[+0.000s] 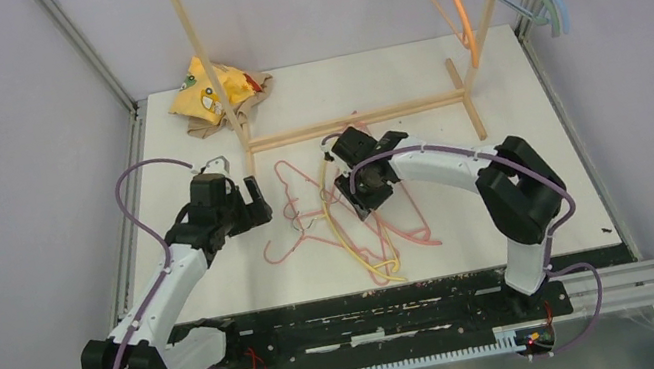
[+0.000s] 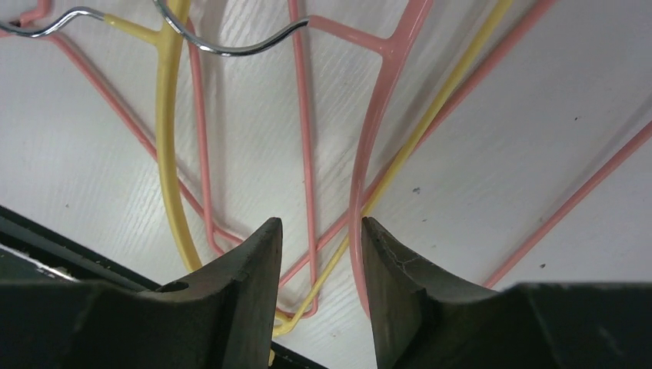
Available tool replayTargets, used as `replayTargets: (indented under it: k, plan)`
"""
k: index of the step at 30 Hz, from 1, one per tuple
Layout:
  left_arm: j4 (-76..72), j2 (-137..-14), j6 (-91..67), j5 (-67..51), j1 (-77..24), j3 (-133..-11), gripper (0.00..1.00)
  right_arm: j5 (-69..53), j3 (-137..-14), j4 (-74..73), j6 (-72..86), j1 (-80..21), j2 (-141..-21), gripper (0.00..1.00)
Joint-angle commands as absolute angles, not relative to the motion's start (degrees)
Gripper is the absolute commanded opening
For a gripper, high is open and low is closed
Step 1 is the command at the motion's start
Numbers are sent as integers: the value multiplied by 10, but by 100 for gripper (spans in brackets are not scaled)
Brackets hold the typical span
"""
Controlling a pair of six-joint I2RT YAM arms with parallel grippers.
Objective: Organize the hangers
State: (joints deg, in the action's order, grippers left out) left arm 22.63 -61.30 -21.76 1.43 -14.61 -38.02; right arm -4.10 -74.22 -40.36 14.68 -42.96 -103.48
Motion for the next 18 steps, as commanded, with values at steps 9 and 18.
replayTargets:
  k: [9, 18]
  plan:
    - [215, -614, -197, 20, -147, -378, 99, 2, -723, -344, 129, -430, -1083, 35]
    - [213, -613, -196, 20, -147, -378, 99, 56, -703, -370, 134, -429, -950, 13]
